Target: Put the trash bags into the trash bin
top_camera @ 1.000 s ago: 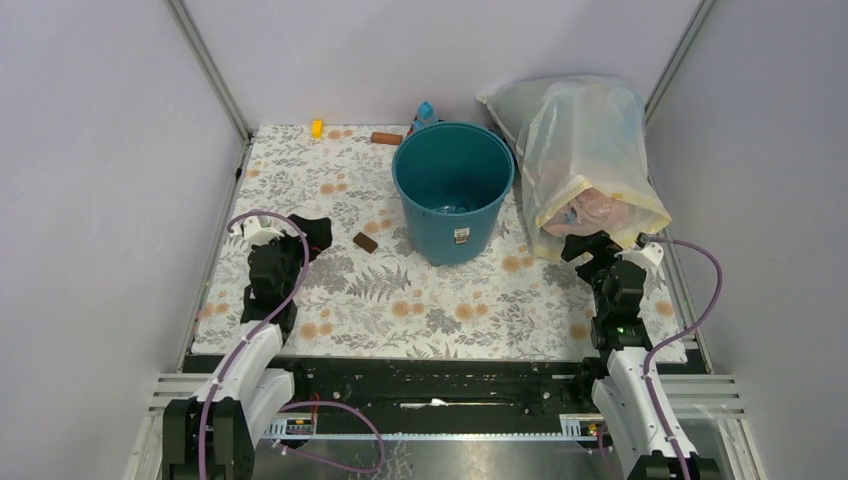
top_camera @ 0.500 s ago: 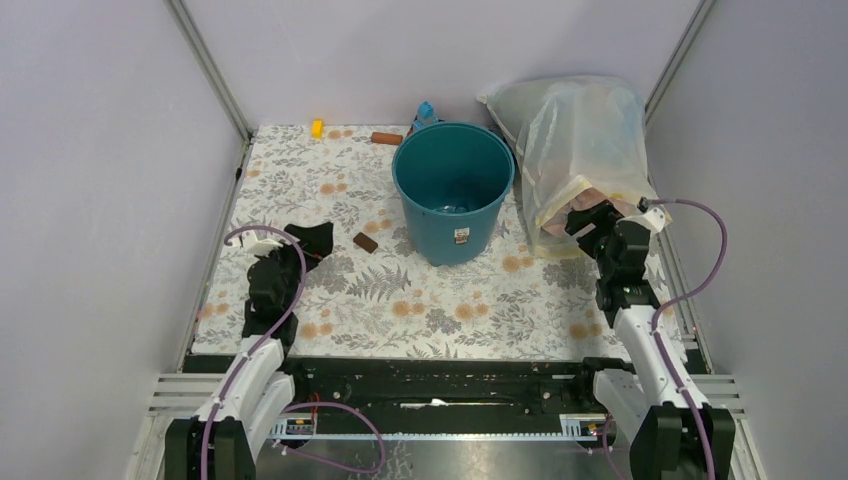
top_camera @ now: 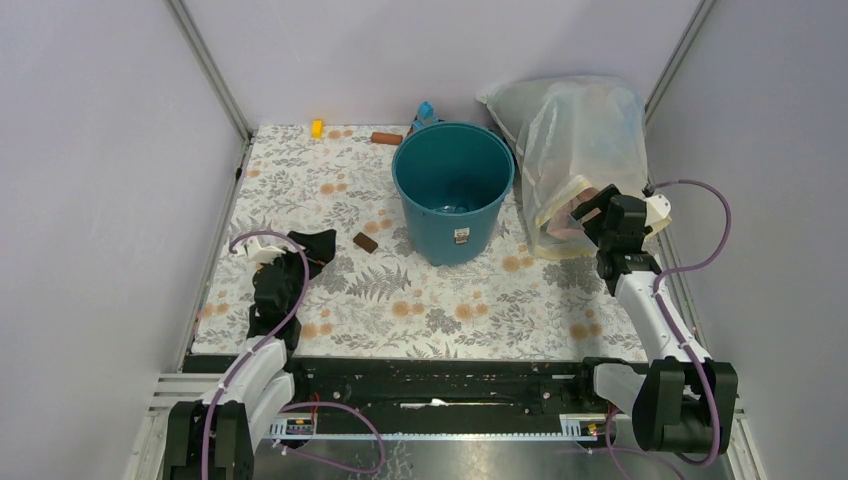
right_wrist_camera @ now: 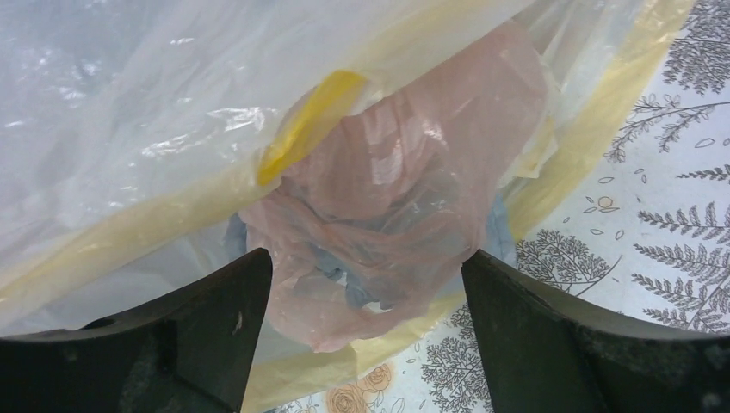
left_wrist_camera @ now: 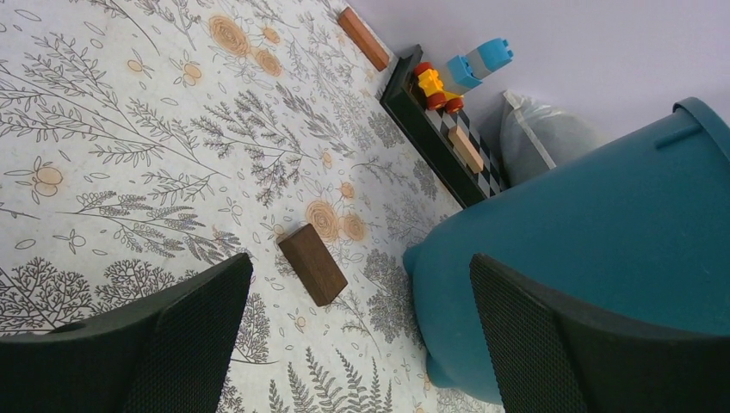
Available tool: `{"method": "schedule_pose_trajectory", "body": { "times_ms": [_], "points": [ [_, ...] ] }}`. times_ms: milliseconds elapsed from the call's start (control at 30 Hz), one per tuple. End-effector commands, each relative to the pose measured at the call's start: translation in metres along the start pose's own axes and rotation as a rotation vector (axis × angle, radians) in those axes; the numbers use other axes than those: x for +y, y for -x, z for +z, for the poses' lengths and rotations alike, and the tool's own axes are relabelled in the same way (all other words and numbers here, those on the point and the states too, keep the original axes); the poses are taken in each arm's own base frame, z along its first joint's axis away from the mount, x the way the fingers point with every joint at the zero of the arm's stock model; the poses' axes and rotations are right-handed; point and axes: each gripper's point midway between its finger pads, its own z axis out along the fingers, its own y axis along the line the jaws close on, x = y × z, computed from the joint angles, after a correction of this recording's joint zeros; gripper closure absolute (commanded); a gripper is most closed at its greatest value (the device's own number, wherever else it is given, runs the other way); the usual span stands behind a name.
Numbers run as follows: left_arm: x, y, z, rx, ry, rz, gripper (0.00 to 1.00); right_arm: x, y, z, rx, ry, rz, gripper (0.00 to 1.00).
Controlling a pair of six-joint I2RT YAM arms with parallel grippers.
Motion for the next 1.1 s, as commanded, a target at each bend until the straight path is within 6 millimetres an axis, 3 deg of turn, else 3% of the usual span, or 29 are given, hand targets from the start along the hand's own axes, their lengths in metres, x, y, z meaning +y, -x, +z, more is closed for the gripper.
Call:
{"method": "schedule_pose_trajectory", "body": {
  "times_ms": [0, 100, 167, 200, 267, 367, 467, 800, 933, 1067],
  "points": [
    [-0.022, 0.013, 0.005, -0.029, -0.080, 0.019, 0.01, -0.006, 0.016, 0.000, -0.056, -0.057, 0.034, 0.16],
    [-0.025, 0.009, 0.005, -0.004, -0.099, 0.033, 0.01, -0.005, 0.013, 0.001, -0.038, -0.048, 0.035, 0.16],
    [-0.026, 0.007, 0.007, 0.010, -0.103, 0.038, 0.01, -0.004, 0.011, 0.002, -0.027, -0.047, 0.033, 0.24],
    [-0.026, 0.006, 0.007, 0.014, -0.108, 0.040, 0.01, -0.006, 0.010, 0.001, -0.021, -0.054, 0.029, 0.36],
    [-0.027, 0.004, 0.008, 0.026, -0.115, 0.044, 0.01, -0.007, 0.011, -0.006, -0.011, -0.063, 0.018, 0.71],
    [-0.031, 0.002, 0.008, 0.041, -0.135, 0.054, 0.01, -0.005, 0.021, -0.026, -0.026, -0.045, 0.001, 0.98],
    [-0.037, -0.007, 0.008, 0.085, -0.180, 0.066, 0.01, 0.010, 0.034, -0.055, -0.035, 0.032, -0.021, 1.00],
    [-0.079, -0.046, 0.006, 0.239, -0.374, 0.075, 0.01, 0.093, 0.063, -0.165, 0.057, 0.450, -0.125, 1.00],
    [-0.094, -0.057, 0.003, 0.241, -0.392, 0.164, 0.01, 0.138, 0.057, -0.223, 0.170, 0.753, -0.173, 1.00],
    [-0.113, -0.062, -0.006, 0.212, -0.416, 0.246, 0.01, 0.158, 0.065, -0.279, 0.174, 0.943, -0.196, 1.00]
  ]
}}
